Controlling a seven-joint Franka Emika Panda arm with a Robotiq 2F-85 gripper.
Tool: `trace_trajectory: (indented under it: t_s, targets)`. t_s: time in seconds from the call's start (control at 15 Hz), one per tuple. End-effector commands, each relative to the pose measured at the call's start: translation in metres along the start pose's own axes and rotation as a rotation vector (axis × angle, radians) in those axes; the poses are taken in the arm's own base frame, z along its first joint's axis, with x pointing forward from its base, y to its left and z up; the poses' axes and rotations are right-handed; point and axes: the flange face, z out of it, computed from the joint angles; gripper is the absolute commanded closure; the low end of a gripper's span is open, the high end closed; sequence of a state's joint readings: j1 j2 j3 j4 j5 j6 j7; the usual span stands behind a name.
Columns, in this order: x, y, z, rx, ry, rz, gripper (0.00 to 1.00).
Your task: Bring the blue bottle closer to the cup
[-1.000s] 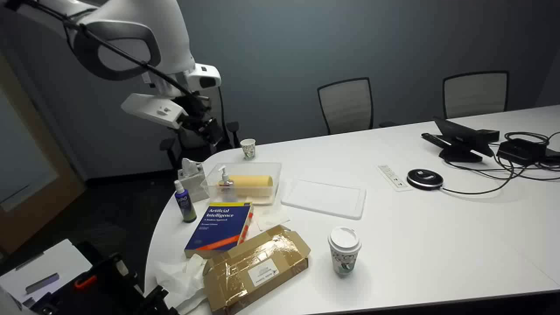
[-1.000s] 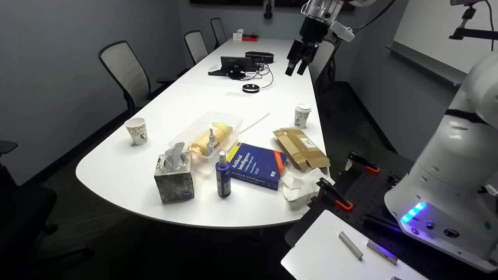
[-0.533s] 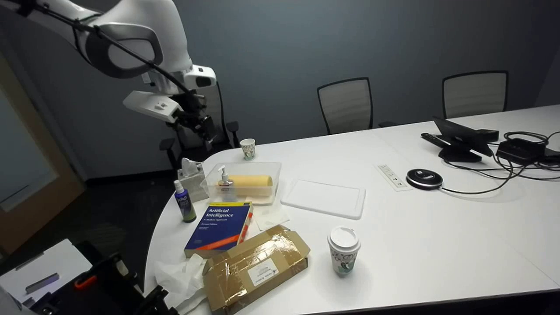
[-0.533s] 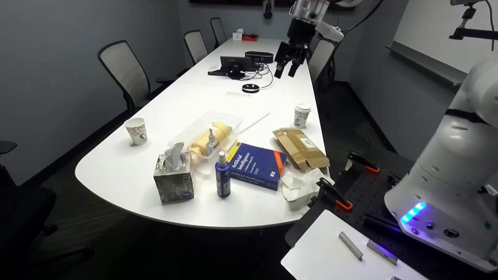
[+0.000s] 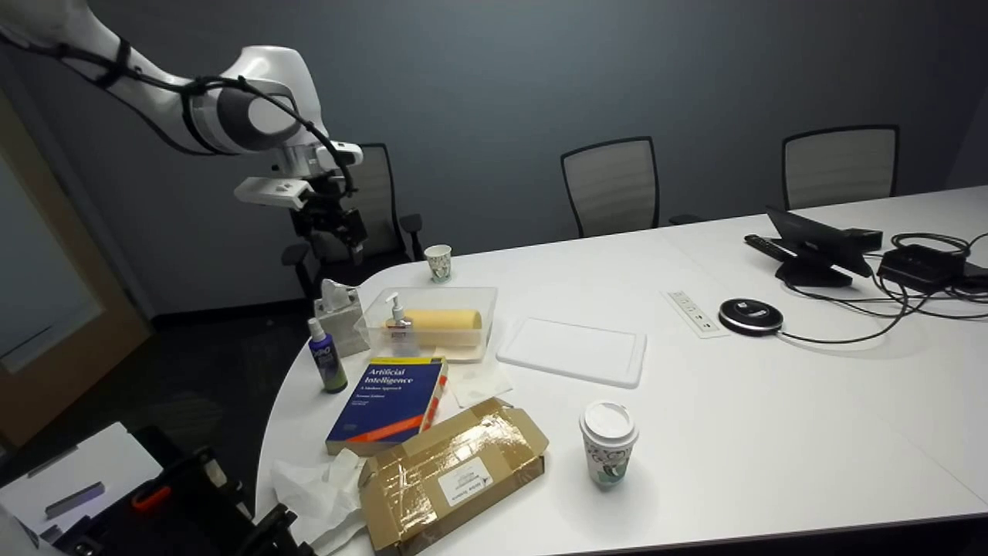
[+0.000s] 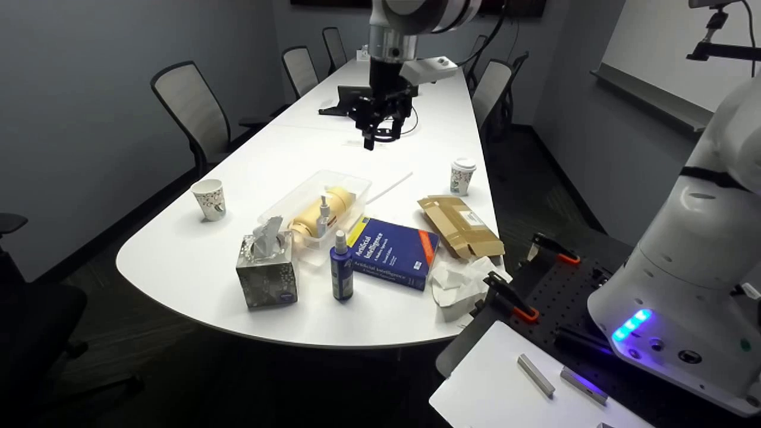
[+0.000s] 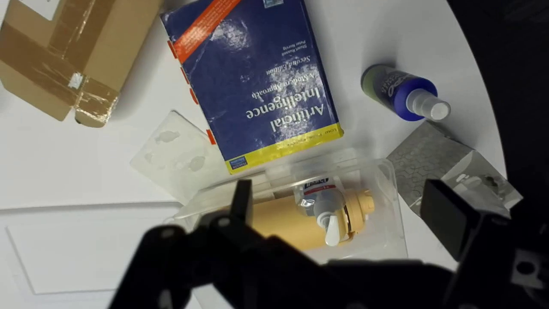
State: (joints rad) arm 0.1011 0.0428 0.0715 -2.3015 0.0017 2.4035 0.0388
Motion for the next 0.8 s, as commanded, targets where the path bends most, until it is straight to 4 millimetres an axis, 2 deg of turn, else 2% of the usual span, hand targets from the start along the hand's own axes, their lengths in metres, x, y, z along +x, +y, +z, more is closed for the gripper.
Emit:
trace_trajectory:
  t_s: [0.0,0.13,0.4,0.73]
  targets:
    - [0.035,-0.027,0.035,-0.054,-0.069,-0.012,0.00]
    - [0.048,-0.044,0.059,-0.040,-0.086,-0.047,0.00]
    - [0.059,-0.080,0.089,0.010,-0.119,-0.085,0.00]
    - [0.047,-0.116,0.113,0.039,-0.155,-0.063,0.00]
